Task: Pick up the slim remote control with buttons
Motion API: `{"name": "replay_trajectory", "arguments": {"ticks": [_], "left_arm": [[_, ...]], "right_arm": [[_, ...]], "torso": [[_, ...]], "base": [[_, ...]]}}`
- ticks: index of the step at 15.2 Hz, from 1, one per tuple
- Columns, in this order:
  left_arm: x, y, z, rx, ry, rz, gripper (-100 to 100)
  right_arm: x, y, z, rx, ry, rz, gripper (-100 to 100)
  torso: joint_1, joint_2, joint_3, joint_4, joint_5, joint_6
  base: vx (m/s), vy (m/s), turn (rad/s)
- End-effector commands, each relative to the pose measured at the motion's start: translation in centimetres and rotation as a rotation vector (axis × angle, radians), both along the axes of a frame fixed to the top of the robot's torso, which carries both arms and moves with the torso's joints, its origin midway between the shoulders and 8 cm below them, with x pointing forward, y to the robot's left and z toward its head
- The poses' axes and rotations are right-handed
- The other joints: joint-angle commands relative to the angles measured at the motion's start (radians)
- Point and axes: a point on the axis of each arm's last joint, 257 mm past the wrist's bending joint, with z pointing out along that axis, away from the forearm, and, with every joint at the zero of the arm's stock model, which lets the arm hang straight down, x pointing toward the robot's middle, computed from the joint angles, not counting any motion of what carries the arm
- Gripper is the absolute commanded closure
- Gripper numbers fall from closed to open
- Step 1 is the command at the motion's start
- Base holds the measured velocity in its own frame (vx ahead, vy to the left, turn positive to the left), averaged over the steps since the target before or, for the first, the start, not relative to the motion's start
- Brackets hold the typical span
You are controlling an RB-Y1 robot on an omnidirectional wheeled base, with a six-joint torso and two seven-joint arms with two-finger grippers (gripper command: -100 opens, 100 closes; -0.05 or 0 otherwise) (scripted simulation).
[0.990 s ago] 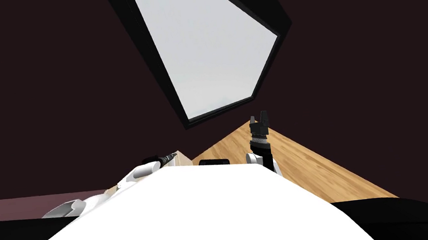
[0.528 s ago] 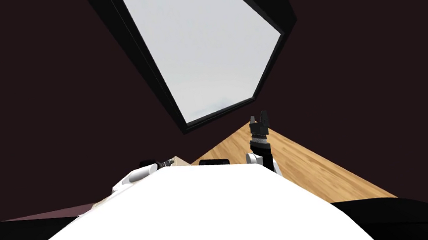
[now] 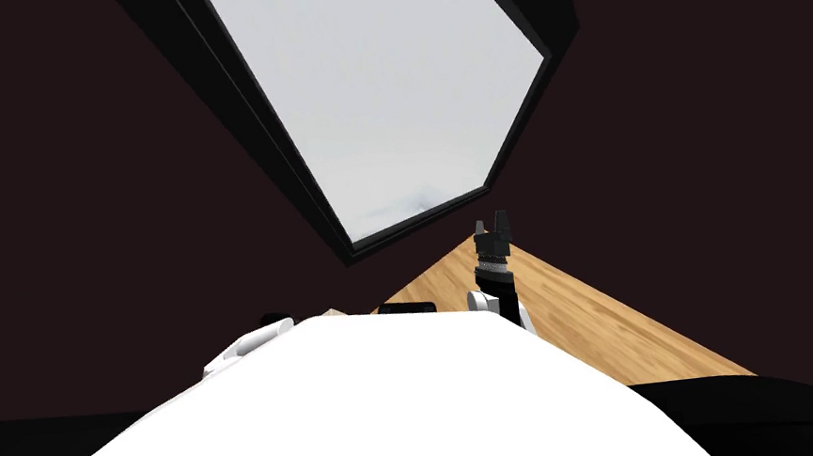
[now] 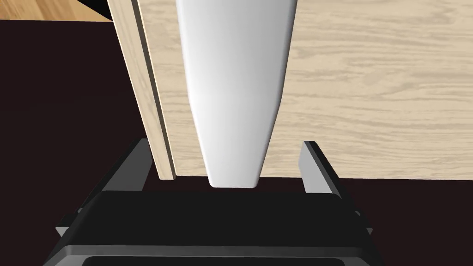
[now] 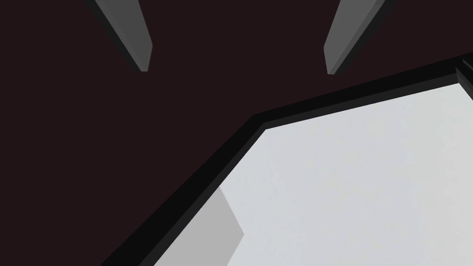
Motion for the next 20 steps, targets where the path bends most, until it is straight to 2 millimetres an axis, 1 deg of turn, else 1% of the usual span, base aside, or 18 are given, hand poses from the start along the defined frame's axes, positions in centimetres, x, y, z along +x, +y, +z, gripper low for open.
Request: {"name": "replay_trajectory", "arguments": {"ticks": [1,2,3,4,6,12,20], "left_arm": [[-2.5,-0.7,-0.7,-0.025,0.061,-0.009,-100],[-4.0,-1.7,-1.4,-0.046,0.092,-0.008,-100],[-4.0,-1.7,-1.4,-0.046,0.092,-0.008,-100],[-3.3,-1.4,-0.9,-0.036,0.075,-0.008,-100],[-3.1,-0.7,-1.4,-0.033,0.073,-0.011,-100],[-3.2,0.4,-2.1,-0.028,0.074,-0.026,-100],[-3.3,1.0,-3.1,-0.033,0.074,-0.04,-100]], "right_arm": [[0.0,0.0,0.0,0.0,0.0,0.0,0],[0.0,0.0,0.0,0.0,0.0,0.0,0],[0.0,0.0,0.0,0.0,0.0,0.0,0],[0.0,0.0,0.0,0.0,0.0,0.0,0],[0.0,0.0,0.0,0.0,0.0,0.0,0],[0.0,0.0,0.0,0.0,0.0,0.0,0],[0.0,0.0,0.0,0.0,0.0,0.0,0]], "torso": [[0.0,0.0,0.0,0.0,0.0,0.0],[0.0,0.0,0.0,0.0,0.0,0.0],[0.0,0.001,0.001,0.0,0.0,0.0],[-0.001,0.003,0.002,0.0,0.0,0.0],[-0.003,0.006,0.003,0.001,-0.001,0.0],[-0.006,0.008,0.005,0.002,-0.001,0.0],[-0.006,0.008,0.005,0.002,-0.001,0.0]], "base": [[0.117,0.052,-0.015],[0.091,0.046,-0.008],[0.064,0.037,0.001],[0.033,0.019,0.003],[0.016,-0.009,0.033],[0.011,-0.027,0.029],[0.01,-0.022,0.026]]}}
